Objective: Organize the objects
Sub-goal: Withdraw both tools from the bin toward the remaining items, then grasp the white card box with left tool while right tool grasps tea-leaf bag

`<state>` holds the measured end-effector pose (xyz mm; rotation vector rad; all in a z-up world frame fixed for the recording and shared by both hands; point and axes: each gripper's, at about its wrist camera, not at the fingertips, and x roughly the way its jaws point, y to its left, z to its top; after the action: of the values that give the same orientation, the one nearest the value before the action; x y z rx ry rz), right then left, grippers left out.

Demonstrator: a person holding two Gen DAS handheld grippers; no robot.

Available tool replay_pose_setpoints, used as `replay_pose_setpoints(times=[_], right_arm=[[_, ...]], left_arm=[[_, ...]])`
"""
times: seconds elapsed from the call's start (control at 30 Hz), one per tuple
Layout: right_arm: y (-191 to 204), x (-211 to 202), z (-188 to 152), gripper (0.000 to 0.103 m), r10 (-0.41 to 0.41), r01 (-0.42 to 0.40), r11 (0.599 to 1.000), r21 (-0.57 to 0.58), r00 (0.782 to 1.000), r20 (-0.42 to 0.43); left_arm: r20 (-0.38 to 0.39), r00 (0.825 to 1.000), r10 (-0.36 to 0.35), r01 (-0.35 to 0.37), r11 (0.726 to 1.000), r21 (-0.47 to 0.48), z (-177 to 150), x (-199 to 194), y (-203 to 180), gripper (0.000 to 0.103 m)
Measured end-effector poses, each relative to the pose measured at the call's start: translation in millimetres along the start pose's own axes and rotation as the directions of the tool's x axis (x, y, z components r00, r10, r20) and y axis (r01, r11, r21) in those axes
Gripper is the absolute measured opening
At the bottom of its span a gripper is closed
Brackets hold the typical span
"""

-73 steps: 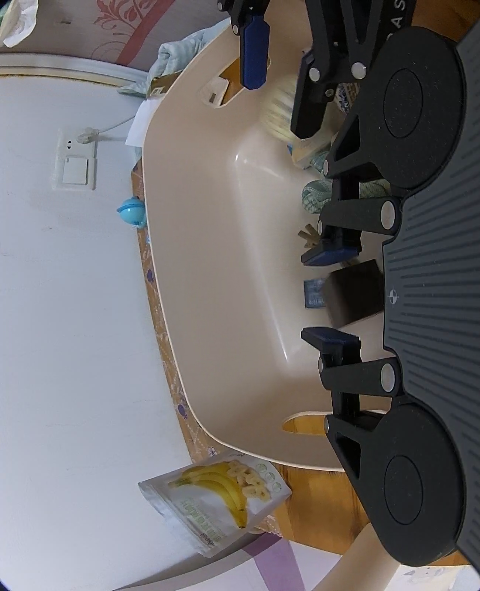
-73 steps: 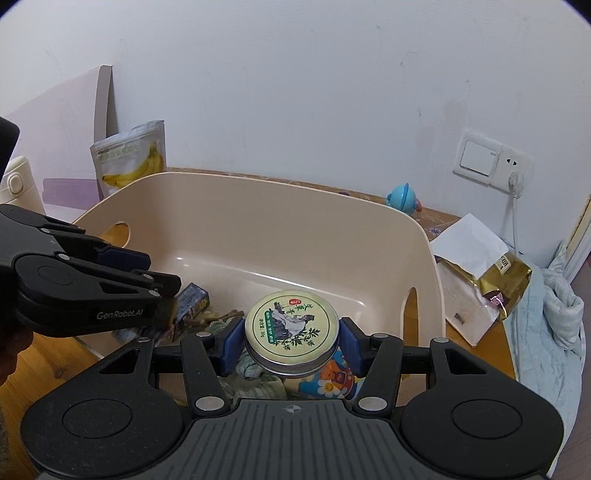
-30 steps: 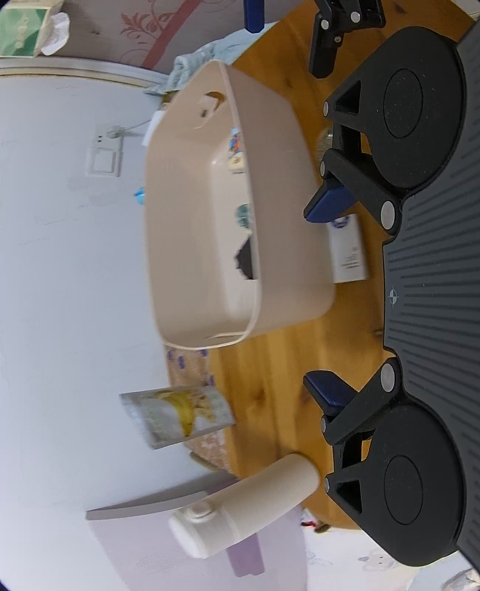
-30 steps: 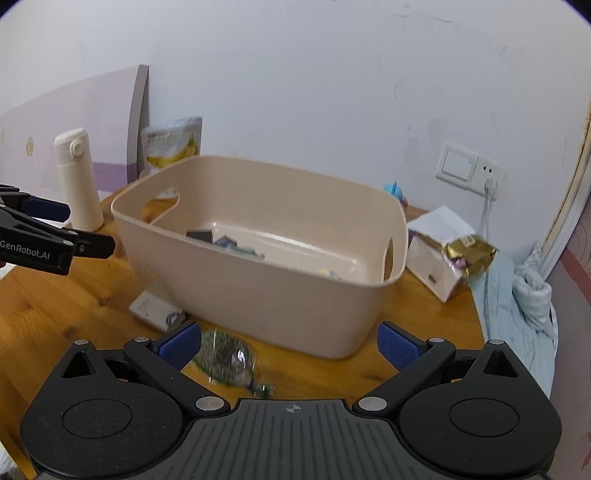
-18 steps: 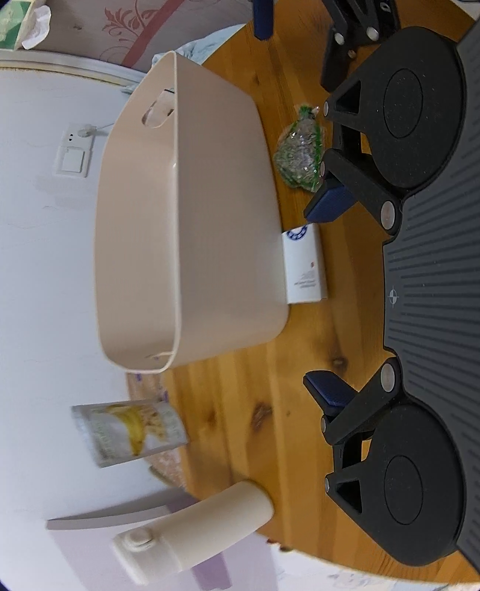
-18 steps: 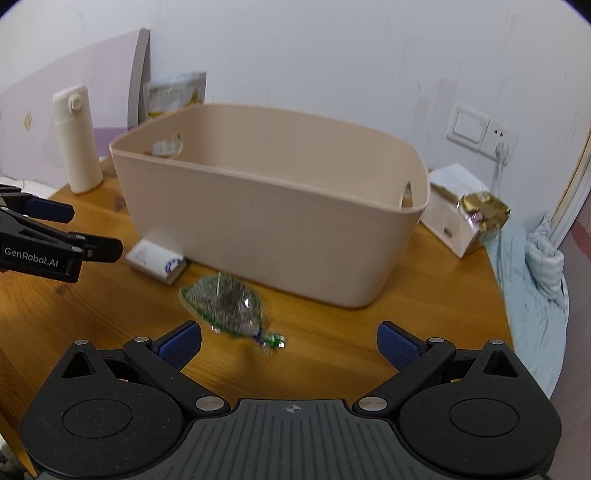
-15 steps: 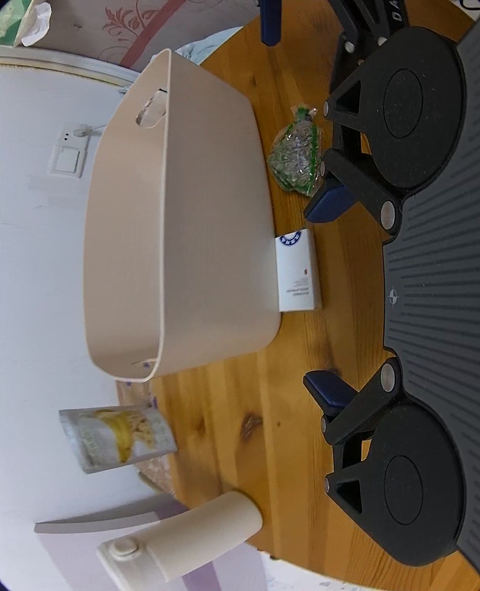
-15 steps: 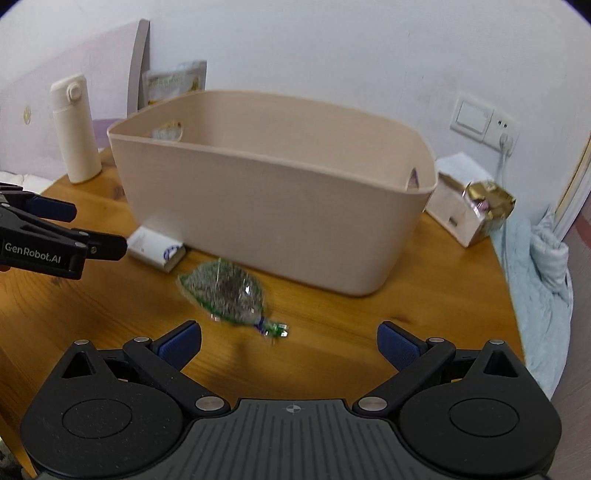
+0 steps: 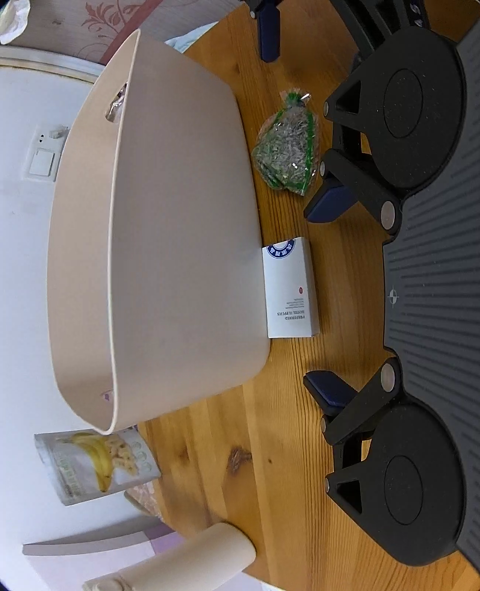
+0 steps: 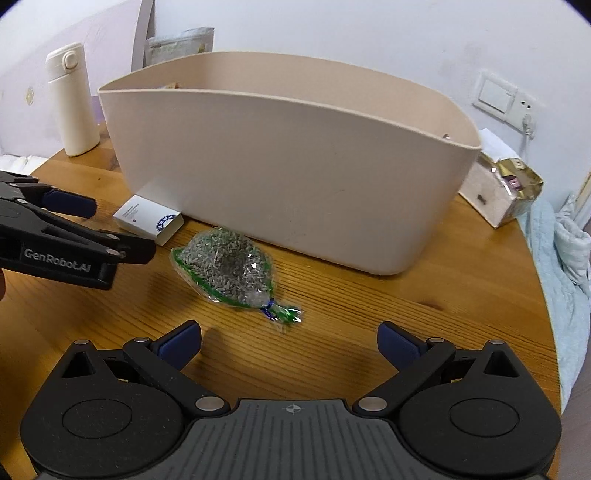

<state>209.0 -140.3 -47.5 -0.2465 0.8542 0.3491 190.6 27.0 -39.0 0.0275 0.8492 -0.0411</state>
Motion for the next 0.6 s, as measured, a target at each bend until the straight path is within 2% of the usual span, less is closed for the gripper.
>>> replay_pose_setpoints(times=[0.23,0.6], right_arm=[[1.8,14.4,7.9,0.103,0.033,-0.033,0.999,0.008,0.999,0.015],[2.2,29.5,19.3,0.103,0.068,-0.069,0.997,0.024,0.997,0.047]], left_arm=[[0.001,1.0,-0.019,0.019,0.999,-0.034,6.0,12.9,5.5,0.089],[0.018,1.0,0.009,-0.009,1.0,-0.005,16.2,27.8,3.7,0.089]])
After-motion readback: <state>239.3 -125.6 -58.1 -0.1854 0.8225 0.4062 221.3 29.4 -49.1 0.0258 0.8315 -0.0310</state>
